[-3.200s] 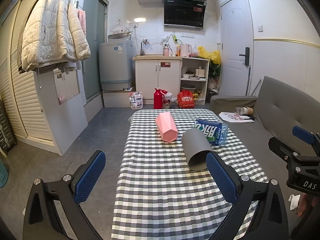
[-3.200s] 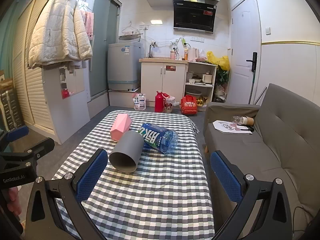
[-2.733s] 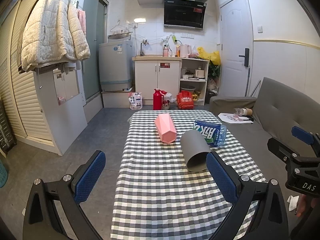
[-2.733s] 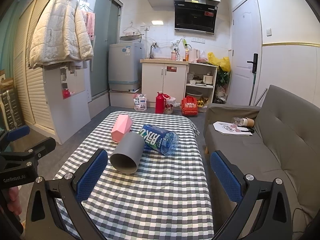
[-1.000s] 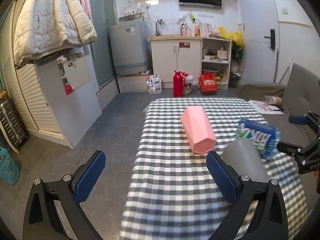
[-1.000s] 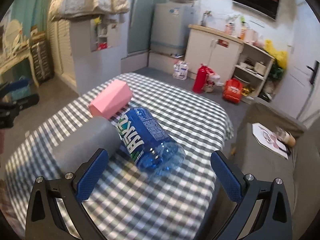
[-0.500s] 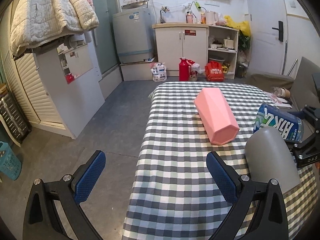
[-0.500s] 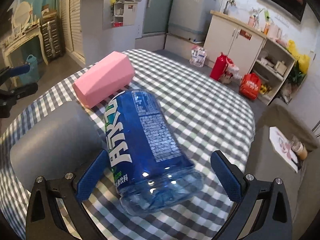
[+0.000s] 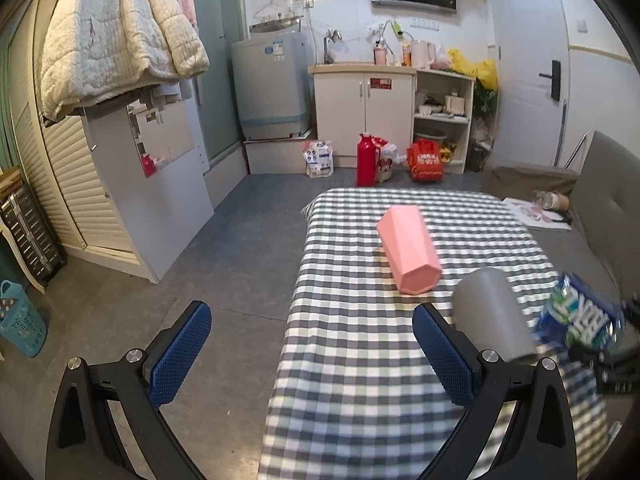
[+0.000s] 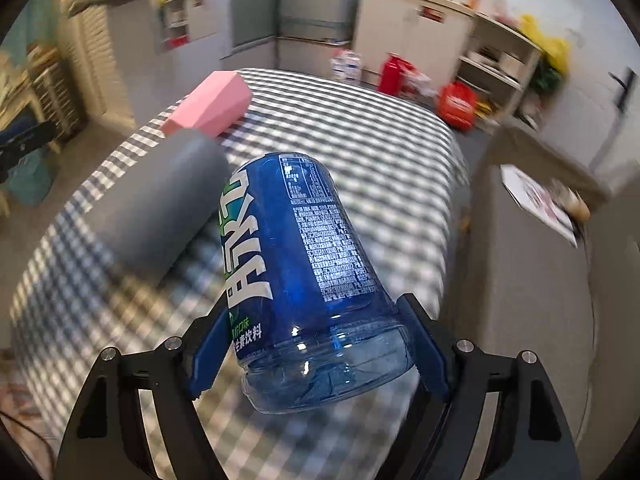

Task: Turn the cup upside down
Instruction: 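Carry the bottle toward the left tool and lower it near the table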

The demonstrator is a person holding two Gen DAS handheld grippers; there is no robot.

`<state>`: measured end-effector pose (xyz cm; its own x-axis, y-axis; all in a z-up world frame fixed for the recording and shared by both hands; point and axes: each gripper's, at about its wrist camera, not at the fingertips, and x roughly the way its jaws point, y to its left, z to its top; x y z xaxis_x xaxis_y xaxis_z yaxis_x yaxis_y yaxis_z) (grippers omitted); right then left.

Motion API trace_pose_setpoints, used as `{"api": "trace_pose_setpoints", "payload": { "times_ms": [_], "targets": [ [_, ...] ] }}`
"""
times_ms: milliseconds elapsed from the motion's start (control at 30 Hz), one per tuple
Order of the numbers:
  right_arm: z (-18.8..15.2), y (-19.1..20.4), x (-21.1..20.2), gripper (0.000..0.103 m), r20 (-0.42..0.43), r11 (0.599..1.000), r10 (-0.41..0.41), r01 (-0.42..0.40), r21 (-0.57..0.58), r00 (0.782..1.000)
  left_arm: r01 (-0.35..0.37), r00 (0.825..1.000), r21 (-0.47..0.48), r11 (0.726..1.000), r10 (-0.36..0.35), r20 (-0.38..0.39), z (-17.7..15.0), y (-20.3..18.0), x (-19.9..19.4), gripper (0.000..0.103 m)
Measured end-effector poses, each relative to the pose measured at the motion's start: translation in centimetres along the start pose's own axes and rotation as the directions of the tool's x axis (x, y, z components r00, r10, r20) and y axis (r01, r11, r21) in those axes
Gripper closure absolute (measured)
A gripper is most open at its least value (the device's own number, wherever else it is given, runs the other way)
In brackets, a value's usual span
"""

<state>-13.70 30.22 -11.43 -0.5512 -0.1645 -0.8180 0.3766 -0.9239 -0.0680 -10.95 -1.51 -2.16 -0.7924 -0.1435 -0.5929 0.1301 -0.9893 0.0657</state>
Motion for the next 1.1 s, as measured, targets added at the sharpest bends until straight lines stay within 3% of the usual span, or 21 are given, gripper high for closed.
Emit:
{"api": "trace_pose_setpoints", "payload": {
  "times_ms": [267,400,533,833,1100],
  "targets": [
    [-4.3,8.1,-8.2,0.024,0.082,0.966,-0.015,-0.007,0.260,0.996,0.055,0.998,-0.036,0.998,-0.054,0.028,-1.4,1.5,-5.4,0.000],
    [-5.7,12.9,-8.2,0.024,0.056,0.932,-0.013,-0.008,0.363,0.998,0.050,0.998,-0.043,0.998,-0.048,0.039,-2.8,2.9,-7.0,0.000],
    [-5.9,15.0,-6.6,0.025,0.007,0.903,-0.014,0.010,0.430,1.000,0.056,0.998,-0.050,0.997,-0.055,0.026,-4.4,4.4,-7.7,0.000],
    [-5.1,18.1,-4.7,0.026,-0.032,0.915,-0.047,0.056,0.399,0.998,0.037,0.999,-0.095,0.995,-0.039,-0.021,-5.8,7.2,-6.1,0.000],
    [-6.3,19.2,-3.9,0.024,-0.032,0.924,-0.002,0.015,0.382,0.999,0.030,0.999,-0.075,0.997,-0.033,-0.035,-6.4,7.2,-5.6,0.000]
  ]
}}
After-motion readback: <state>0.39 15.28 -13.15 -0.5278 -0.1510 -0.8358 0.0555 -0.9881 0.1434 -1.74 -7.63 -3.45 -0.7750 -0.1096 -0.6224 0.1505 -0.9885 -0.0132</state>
